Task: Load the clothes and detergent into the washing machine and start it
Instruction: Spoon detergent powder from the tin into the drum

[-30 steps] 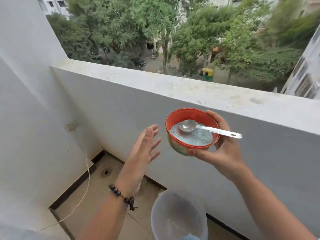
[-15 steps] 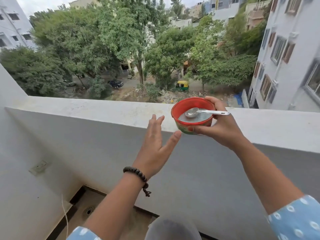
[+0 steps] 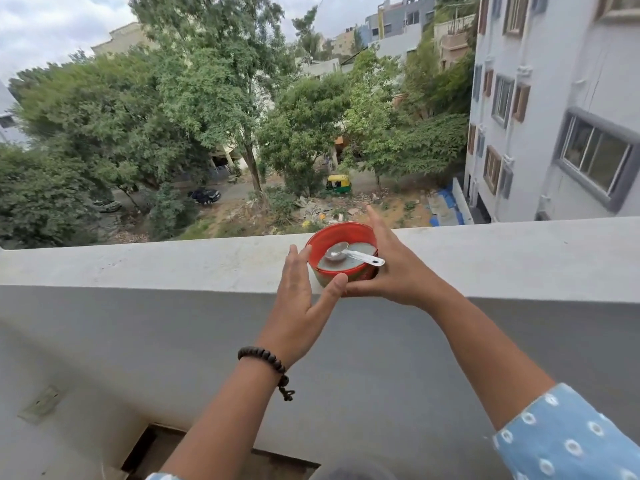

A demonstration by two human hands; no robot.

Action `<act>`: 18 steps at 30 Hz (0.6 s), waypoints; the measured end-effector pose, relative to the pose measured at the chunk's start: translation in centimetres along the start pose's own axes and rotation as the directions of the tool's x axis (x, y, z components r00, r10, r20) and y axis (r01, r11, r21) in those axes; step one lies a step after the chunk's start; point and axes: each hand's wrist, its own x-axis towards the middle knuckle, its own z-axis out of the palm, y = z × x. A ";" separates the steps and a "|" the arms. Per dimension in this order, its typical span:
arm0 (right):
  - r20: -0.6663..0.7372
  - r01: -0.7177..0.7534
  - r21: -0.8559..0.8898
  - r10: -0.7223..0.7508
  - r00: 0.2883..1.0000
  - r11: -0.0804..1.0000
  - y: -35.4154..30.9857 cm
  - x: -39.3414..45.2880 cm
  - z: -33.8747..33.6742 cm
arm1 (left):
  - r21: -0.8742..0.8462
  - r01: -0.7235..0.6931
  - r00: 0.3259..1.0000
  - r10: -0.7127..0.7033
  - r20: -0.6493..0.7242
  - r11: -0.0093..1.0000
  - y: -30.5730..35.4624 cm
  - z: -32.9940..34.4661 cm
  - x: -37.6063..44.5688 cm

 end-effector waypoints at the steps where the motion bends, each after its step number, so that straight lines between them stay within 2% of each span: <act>1: 0.013 0.015 0.005 -0.015 1.000 1.000 0.0 -0.1 -0.1 | -0.003 -0.005 1.000 0.005 0.000 1.000 0.0 0.1 0.1; 5: -0.005 0.048 0.042 -0.048 0.999 0.998 -0.3 -0.4 -0.3 | -0.023 -0.021 1.000 0.021 -0.006 1.000 -0.1 0.1 0.0; 11: -0.142 0.108 0.064 -0.098 0.985 0.992 -1.1 -1.5 -0.2 | -0.011 -0.005 1.000 0.005 0.001 1.000 0.4 -0.8 -0.9; 15: -0.192 0.223 -0.041 -0.226 0.955 0.974 -3.1 -2.4 -0.6 | 0.000 -0.016 0.999 0.016 -0.046 1.000 0.6 -2.3 -1.3; 18: -0.177 0.301 -0.143 -0.324 0.930 0.943 -4.8 -2.4 -0.8 | 0.015 -0.015 0.996 0.017 -0.092 1.000 1.0 -3.7 -1.5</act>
